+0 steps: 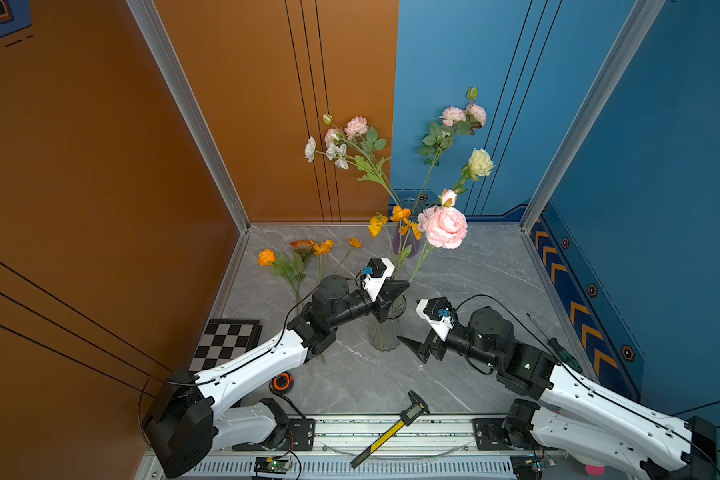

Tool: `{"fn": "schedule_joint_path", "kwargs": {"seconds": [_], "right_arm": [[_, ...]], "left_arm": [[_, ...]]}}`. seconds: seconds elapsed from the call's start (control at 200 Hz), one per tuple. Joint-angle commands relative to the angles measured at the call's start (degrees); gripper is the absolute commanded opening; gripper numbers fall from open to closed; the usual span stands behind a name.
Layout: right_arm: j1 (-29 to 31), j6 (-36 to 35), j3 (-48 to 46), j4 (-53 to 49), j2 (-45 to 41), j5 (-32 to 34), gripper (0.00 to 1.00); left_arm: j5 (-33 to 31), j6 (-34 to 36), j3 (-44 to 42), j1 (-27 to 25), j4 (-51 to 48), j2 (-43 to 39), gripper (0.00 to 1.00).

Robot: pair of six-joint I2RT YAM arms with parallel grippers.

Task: Arrange the flowers into the vase
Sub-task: 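Lower the pink flower stems into the clear vase and open the left gripper, then move the open left gripper back to the orange flowers on the table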

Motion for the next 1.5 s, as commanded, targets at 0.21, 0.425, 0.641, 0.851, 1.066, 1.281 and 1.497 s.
{"fn": "schedule_joint_path", "kwargs": {"seconds": [0.21,0.425,0.641,0.851,1.066,1.281,1.497], "right_arm": [[-0.35,0.56,-0.62,1.18,-0.2,-0.91,1.0],[-0.34,0.56,-0.71,1.23,-0.31,-1.01,1.0],[-0.35,0.54,-0.71,1.23,-0.36,-1.36,1.0],[-0.26,0.44,-0.62,0.97,-0.74,-2.54,1.0],[0.59,-0.56,0.72,-1.07,-0.33,-7.69,1.0],[2.27,-2.32,2.42,-3.2,2.73,-14.48,1.0],[4.85,-5.06,3.22,-4.3,5.48,-18.74,1.0]], "left_arm": [[2.38,4.01,-3.81,0.58,-0.89,-3.24,0.0],[2.02,4.98,-4.03,0.52,-5.42,-4.7,0.0],[0.11,5.08,-4.68,0.53,-6.15,-6.8,0.11],[-5.51,5.1,-5.52,0.45,-8.7,-10.23,0.31],[-32.64,-1.91,-0.6,2.6,-28.95,-14.7,0.55],[-33.31,-19.12,8.79,20.02,-58.36,-7.32,0.53],[-28.1,-23.08,6.07,30.16,-59.85,1.28,0.44]]}}
